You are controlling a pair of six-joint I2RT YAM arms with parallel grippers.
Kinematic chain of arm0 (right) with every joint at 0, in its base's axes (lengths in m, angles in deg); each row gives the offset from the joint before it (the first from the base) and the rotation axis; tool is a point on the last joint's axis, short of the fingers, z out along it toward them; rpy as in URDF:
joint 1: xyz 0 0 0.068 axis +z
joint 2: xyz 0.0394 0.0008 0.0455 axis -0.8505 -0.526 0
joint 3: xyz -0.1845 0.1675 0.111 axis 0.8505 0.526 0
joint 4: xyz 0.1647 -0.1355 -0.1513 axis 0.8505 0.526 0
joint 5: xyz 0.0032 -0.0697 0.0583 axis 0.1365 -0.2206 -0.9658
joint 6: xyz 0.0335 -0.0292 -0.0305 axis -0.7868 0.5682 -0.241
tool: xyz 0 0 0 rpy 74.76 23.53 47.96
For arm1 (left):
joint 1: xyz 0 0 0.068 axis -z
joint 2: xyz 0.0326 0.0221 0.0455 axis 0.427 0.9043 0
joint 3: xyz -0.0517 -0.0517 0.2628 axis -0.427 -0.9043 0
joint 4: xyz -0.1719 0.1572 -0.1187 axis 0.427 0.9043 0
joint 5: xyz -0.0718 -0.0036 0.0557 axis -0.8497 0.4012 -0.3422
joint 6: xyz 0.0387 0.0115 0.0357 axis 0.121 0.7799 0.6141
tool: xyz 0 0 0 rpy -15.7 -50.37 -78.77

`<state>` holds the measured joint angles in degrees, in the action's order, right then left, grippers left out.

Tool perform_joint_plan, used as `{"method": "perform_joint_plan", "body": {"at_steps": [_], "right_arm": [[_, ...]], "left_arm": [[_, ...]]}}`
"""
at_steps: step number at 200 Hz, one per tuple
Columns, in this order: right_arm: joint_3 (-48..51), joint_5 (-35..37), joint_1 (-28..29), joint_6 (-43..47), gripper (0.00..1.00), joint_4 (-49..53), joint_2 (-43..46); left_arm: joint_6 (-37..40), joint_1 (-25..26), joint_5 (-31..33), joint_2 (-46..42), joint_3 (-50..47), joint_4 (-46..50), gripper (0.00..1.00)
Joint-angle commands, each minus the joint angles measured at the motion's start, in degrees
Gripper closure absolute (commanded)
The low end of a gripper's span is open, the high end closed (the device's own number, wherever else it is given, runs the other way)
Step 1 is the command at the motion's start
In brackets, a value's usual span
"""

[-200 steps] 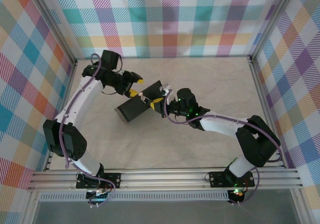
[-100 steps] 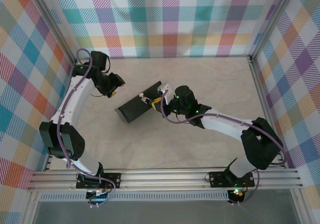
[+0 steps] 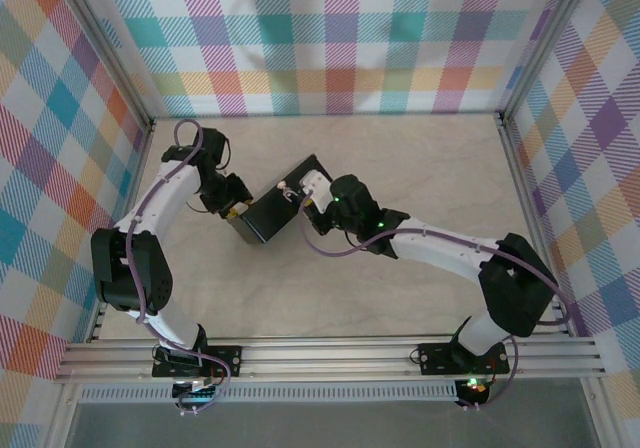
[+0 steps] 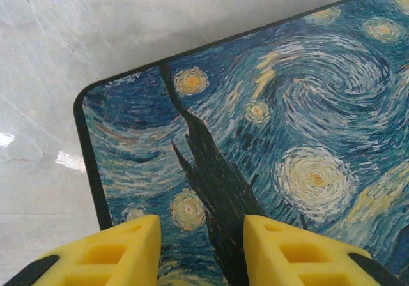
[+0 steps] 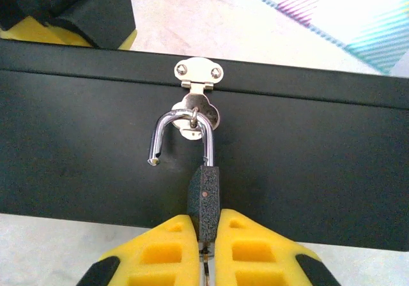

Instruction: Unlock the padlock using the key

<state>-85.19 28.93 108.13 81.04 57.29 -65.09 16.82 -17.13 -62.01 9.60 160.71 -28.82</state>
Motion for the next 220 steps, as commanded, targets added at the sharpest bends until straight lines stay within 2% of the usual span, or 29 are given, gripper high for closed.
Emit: {"method": "perform_joint_plan", "body": {"at_steps": [1,54,121,151,173,220], "right_arm": [[-4.3,4.7,1.4,7.1,0.99,1.5,-1.5],[-10.0,3.1,1.5,9.6,0.99,4.0,-1.7],[-15.0,2.9,2.4,15.6,0.99,19.9,0.6],[-15.2,4.8,3.5,19.5,0.99,22.8,0.9],[-15.8,6.3,5.0,23.8,0.99,24.1,0.8],[-14.7,12.0,9.8,39.3,0.98,23.7,-0.4]], "left_arm": [[2.0,1.1,-3.8,0.0,-1.4,-0.2,0.64],[2.9,3.1,-10.8,0.5,-2.0,-0.8,0.66],[2.9,6.4,-18.0,0.3,-1.4,-1.0,0.67],[2.8,7.3,-21.5,0.7,-2.5,-2.2,0.67],[2.8,8.6,-22.5,0.9,-2.1,-2.5,0.67],[2.2,9.3,-25.0,1.8,-1.8,-3.8,0.67]]}}
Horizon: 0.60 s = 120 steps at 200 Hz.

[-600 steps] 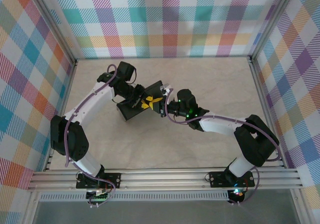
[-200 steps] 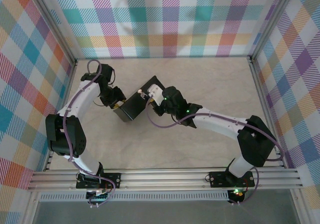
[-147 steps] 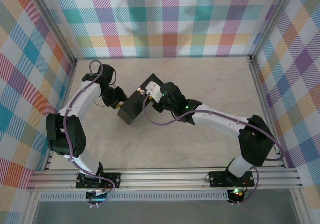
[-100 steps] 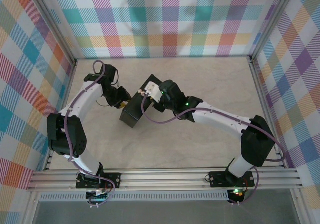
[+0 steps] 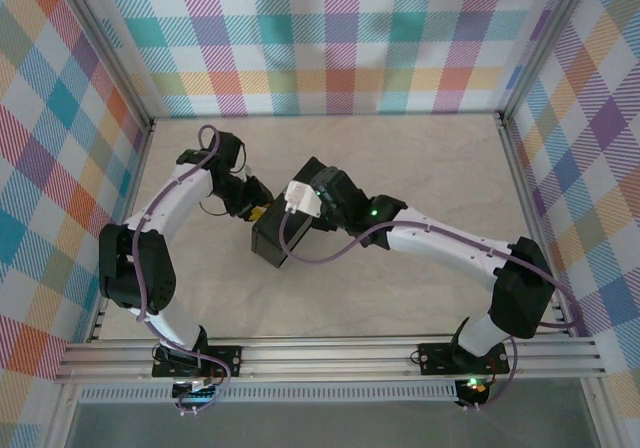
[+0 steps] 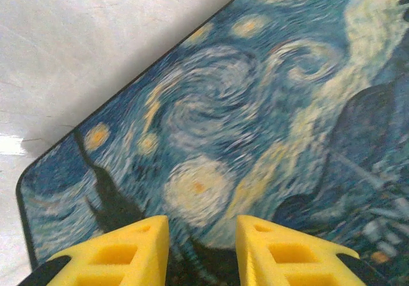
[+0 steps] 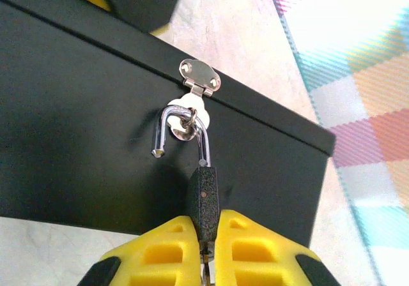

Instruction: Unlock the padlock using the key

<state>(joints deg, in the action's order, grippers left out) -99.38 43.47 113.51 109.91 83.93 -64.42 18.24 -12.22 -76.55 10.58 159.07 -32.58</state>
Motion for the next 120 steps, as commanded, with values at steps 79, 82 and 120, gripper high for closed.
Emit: {"method": "perform_joint_plan", "body": {"at_steps": [79,82,120], "right_arm": [[9.5,1.5,8.4,31.5,0.98,-14.8,0.0],[9.9,1.5,8.4,31.9,0.98,-15.1,0.0],[15.0,3.2,8.3,38.3,0.98,-21.0,-2.1]], "left_arm": [[0.9,4.3,-12.6,2.0,-1.1,-1.3,0.67],[0.8,4.3,-12.6,2.0,-1.0,-1.3,0.67],[0.3,4.2,-10.3,3.1,0.0,-2.0,0.67]]}}
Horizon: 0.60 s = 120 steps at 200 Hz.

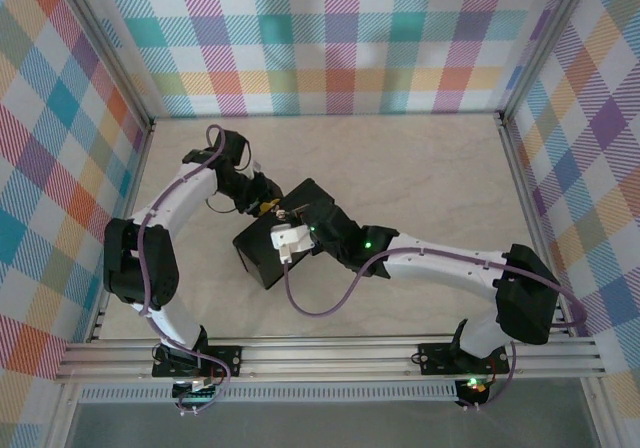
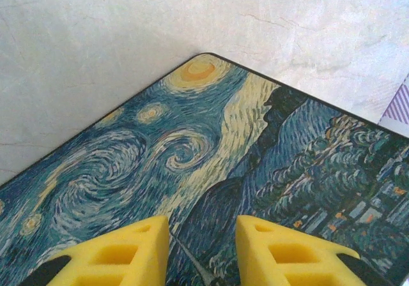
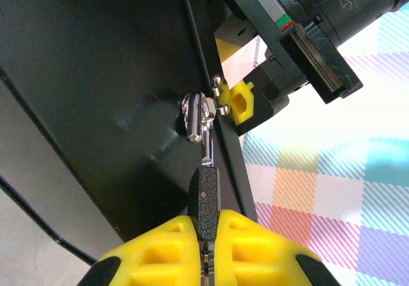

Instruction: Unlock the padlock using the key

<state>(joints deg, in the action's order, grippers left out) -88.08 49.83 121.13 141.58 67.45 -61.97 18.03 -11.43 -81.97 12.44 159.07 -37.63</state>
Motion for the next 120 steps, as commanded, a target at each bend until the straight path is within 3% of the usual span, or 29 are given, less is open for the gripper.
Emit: {"method": "perform_joint_plan", "body": {"at_steps": [1,81,120], "right_arm": [[3.7,-3.1,0.7,6.8,0.98,-4.7,-4.7],[6.6,-0.7,-5.7,6.0,0.99,-7.3,-5.9],[6.3,-2.4,-8.8,5.8,0.97,-5.4,-4.7]], "left_arm": [[0.5,3.4,-4.8,1.4,0.0,3.0,0.67],[0.6,0.5,-1.2,2.3,5.2,4.2,0.59],[2.3,-0.8,0.2,0.5,2.1,5.4,0.6]]}}
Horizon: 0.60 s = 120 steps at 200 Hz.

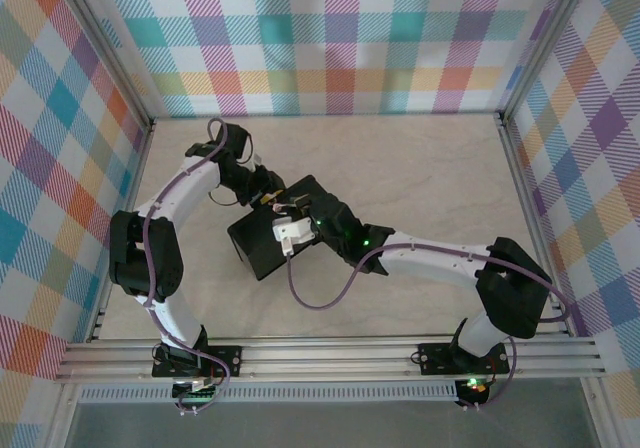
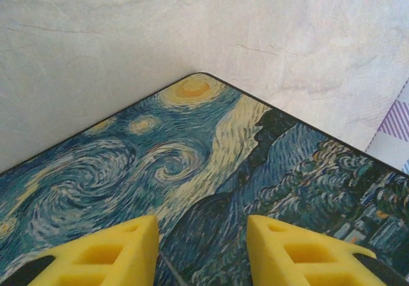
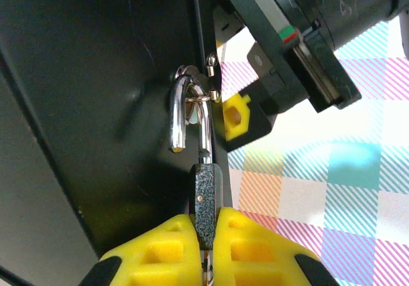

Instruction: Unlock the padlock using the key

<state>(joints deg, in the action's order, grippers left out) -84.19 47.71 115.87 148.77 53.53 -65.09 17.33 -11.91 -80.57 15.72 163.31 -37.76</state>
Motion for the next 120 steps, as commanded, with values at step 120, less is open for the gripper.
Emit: {"method": "perform_joint_plan", "body": {"at_steps": [120], "right_arm": [[-2.4,-9.2,-8.0,-7.6,0.58,24.7,5.8]], "left_arm": [[0.8,-4.2,-2.1,-3.6,-3.8,3.4,0.6]]}}
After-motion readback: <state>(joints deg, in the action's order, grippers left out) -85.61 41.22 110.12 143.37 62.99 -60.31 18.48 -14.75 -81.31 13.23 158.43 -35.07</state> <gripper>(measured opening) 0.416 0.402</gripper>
